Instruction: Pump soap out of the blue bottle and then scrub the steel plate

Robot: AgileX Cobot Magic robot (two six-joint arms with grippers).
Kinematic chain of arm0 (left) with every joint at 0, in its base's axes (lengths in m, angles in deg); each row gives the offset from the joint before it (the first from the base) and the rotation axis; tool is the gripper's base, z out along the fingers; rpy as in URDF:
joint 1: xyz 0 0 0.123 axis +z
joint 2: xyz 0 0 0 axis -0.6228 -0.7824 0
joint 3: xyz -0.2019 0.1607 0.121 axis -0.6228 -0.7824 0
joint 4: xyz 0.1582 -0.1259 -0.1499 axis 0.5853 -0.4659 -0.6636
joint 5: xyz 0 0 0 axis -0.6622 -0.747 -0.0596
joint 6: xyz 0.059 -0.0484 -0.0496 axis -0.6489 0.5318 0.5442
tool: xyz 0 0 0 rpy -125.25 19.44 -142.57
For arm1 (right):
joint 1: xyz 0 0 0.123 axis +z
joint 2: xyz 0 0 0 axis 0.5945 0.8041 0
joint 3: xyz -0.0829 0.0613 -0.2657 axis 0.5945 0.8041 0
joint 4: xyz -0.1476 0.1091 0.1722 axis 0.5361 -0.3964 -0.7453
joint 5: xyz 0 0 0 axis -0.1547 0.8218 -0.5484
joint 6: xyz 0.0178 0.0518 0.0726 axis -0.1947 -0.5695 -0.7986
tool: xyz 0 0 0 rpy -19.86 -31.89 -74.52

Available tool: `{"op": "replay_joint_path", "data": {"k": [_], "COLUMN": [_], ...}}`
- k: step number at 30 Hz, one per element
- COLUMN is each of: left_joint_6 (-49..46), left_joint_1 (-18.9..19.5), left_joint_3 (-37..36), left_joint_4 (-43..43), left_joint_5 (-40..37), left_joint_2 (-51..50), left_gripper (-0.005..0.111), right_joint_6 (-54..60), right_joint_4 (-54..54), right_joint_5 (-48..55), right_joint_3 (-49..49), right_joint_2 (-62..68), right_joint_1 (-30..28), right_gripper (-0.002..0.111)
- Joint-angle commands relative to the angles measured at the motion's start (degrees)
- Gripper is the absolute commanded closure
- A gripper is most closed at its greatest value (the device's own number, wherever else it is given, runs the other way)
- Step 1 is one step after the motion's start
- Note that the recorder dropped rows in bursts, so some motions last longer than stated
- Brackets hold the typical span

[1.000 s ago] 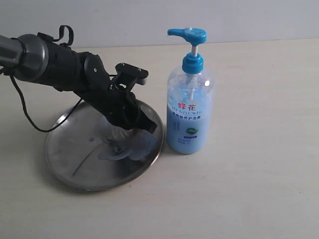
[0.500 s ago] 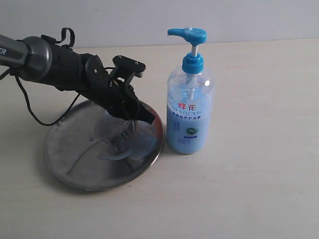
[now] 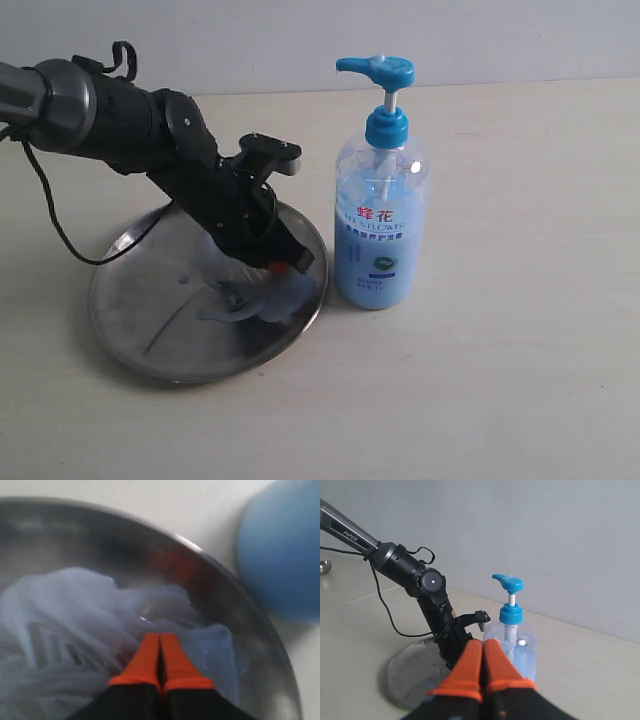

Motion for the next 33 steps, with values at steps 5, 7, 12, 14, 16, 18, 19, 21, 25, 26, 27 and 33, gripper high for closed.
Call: {"op": "replay_joint_path", "data": {"k": [5,7,12,14,16,18,19,21,25,26,27,33], "left_joint_6": [-0.21,-0.06,1.23,1.23,2.29,6.33,8.25,11.76,17.07,17.07,17.07,18.00], "left_joint_1": [-0.60,-0.60,-0.60,-0.60,-0.50,-0.50,-0.50,-0.50,-0.50,-0.50,-0.50,-0.50], "left_joint_3": [-2.09,-2.09,-2.09,-2.09,-2.09,-2.09,-2.09,-2.09,-2.09,-2.09,-2.09,-2.09], "left_joint_4": [-1.13,-2.04,-2.12,-1.88,-0.43,5.54,8.14,12.81,19.05,19.05,19.05,19.05], "left_joint_5": [-11.85,-11.94,-8.59,-6.88,-4.69,-1.64,-0.80,0.76,2.84,3.10,3.54,2.88], "left_joint_2": [-2.79,-2.79,-2.79,-2.79,-2.79,-2.79,-2.79,-2.79,-2.79,-2.79,-2.65,4.08], "left_gripper": [0.107,0.107,0.107,0.107,0.107,0.107,0.107,0.107,0.107,0.107,0.107,0.107], "right_joint_6": [0.07,0.07,0.07,0.07,0.07,0.07,0.07,0.07,0.07,0.07,0.07,0.07], "right_joint_4": [0.28,0.28,0.28,0.28,0.28,0.28,0.28,0.28,0.28,0.28,0.28,0.28], "right_joint_5": [-0.30,-0.30,-0.30,-0.30,-0.30,-0.30,-0.30,-0.30,-0.30,-0.30,-0.30,-0.30], "right_joint_3": [0.56,0.56,0.56,0.56,0.56,0.56,0.56,0.56,0.56,0.56,0.56,0.56], "right_joint_2": [-0.25,-0.25,-0.25,-0.25,-0.25,-0.25,-0.25,-0.25,-0.25,-0.25,-0.25,-0.25], "right_joint_1": [0.09,0.09,0.09,0.09,0.09,0.09,0.09,0.09,0.09,0.09,0.09,0.09], "right_gripper": [0.108,0.108,0.108,0.108,0.108,0.108,0.108,0.108,0.108,0.108,0.108,0.108]}}
